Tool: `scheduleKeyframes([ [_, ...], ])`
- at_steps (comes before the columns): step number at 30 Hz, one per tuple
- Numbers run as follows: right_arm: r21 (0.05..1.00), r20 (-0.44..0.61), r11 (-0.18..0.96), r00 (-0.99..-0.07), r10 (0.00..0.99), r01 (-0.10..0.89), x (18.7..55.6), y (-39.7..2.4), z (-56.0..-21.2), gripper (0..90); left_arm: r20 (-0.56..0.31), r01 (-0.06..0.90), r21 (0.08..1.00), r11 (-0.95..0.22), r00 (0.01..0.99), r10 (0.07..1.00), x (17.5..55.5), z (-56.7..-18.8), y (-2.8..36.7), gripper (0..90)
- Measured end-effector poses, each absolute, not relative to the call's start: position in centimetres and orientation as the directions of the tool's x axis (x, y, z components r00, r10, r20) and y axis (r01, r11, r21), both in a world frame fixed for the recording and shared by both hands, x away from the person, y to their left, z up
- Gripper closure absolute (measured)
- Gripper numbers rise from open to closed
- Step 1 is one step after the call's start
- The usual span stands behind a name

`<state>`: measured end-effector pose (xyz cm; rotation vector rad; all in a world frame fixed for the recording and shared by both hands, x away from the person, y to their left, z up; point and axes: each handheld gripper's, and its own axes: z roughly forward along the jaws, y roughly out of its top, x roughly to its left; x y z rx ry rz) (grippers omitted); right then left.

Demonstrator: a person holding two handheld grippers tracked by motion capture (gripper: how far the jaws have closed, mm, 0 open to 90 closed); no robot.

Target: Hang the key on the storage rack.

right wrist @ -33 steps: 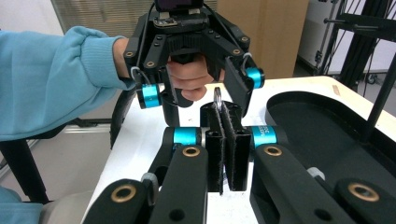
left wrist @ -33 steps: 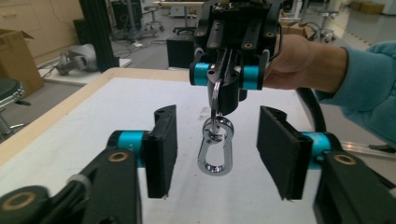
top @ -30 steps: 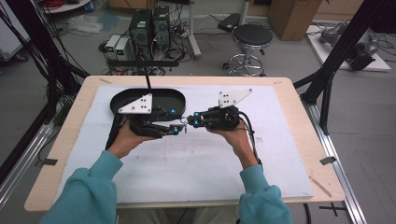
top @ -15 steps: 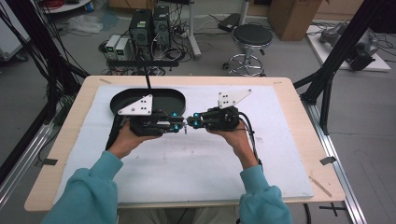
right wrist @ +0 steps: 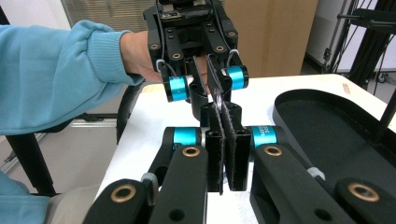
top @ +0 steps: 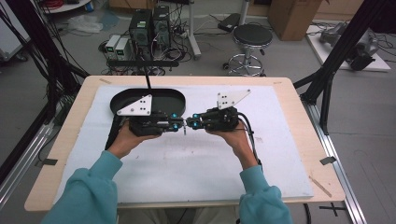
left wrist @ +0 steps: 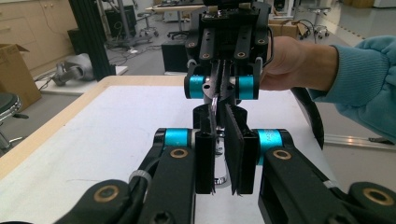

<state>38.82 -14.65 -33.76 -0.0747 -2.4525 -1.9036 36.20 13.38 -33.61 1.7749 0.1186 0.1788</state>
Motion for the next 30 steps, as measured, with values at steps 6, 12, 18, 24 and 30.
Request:
scheduleKeyframes([
  [6,0.966,0.060,0.250,-0.998,0.013,0.061,38.72,-14.64,-33.73,88.6,0.056,-0.020,0.978,-0.207,0.984,0.171,36.17,-33.58,13.39,85.6],
  [12,0.967,0.046,0.252,-0.999,0.009,0.047,38.68,-14.60,-33.69,88.5,0.044,-0.008,0.978,-0.207,0.984,0.171,36.09,-33.53,13.41,87.7],
  [18,0.968,0.037,0.250,-0.999,0.006,0.038,38.67,-14.57,-33.67,88.3,0.036,0.000,0.978,-0.207,0.985,0.171,36.02,-33.46,13.46,88.2],
  [24,0.972,0.063,0.225,-0.998,0.013,0.065,38.70,-14.57,-33.74,73.2,0.025,0.013,0.979,-0.204,0.983,0.181,36.07,-33.41,13.64,88.2],
  [30,0.962,0.098,0.234,-0.976,0.194,0.143,38.26,-14.76,-34.08,12.0,0.032,0.013,0.979,-0.205,0.977,0.210,36.11,-33.20,14.18,88.3],
])
